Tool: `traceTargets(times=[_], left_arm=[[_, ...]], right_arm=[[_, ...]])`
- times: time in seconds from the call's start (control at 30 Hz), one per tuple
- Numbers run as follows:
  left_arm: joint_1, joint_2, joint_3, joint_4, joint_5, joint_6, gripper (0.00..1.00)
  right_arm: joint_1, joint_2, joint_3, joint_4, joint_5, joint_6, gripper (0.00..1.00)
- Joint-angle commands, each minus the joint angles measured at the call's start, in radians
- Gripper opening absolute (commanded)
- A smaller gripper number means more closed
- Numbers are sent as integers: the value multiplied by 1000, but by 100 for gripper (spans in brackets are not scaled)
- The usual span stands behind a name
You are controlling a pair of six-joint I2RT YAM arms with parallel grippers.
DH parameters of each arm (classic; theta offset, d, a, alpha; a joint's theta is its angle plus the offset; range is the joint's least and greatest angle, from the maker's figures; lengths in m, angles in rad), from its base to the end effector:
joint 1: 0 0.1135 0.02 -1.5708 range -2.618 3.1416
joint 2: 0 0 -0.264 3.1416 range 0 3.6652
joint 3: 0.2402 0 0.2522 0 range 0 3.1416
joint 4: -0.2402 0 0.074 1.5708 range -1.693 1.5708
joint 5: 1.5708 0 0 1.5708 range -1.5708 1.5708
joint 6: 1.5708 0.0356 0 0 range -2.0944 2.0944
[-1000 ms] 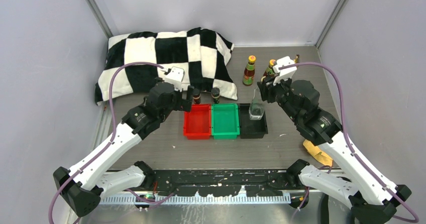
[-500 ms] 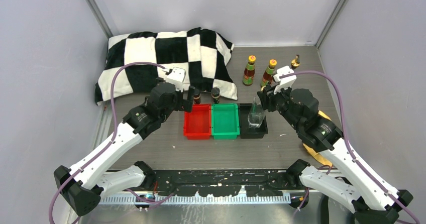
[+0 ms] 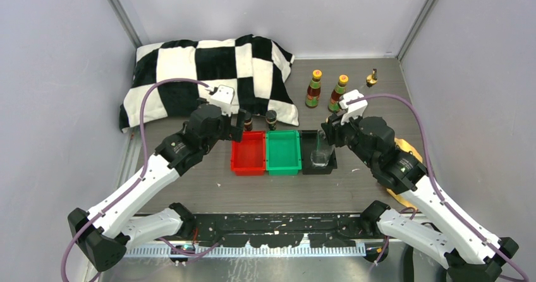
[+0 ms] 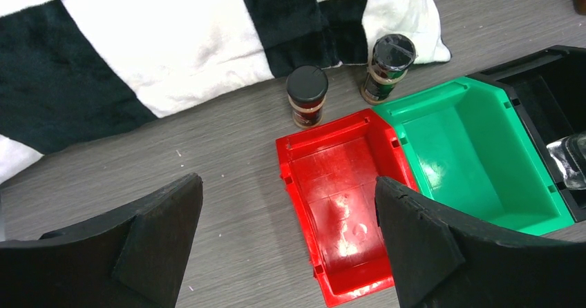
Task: Organize the condiment bottles
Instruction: Place the bottle in the storage box.
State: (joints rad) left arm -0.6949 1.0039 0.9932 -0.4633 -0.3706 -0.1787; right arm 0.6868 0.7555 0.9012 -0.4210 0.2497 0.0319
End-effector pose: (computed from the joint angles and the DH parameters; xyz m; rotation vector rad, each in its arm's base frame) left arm 0.1766 -0.1304 0.3447 0.2893 1.9938 -0.1773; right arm 0.1339 0.0984 0.3599 -0.4258 1.7962 0.2731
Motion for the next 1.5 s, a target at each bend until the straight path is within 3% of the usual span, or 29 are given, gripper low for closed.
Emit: traceTargets(times=[0.0,1.1,1.47], left_arm=[[-7,1,1,41,-1,4,95],[-14,16,5,41,7,10,97],[-14,17,7,41,10,11,97]], right_arm=[[10,-49,17,117,14,18,1],[67,-34,-75,149,56,46,2],[104,-40,-85,154,68,55,46]])
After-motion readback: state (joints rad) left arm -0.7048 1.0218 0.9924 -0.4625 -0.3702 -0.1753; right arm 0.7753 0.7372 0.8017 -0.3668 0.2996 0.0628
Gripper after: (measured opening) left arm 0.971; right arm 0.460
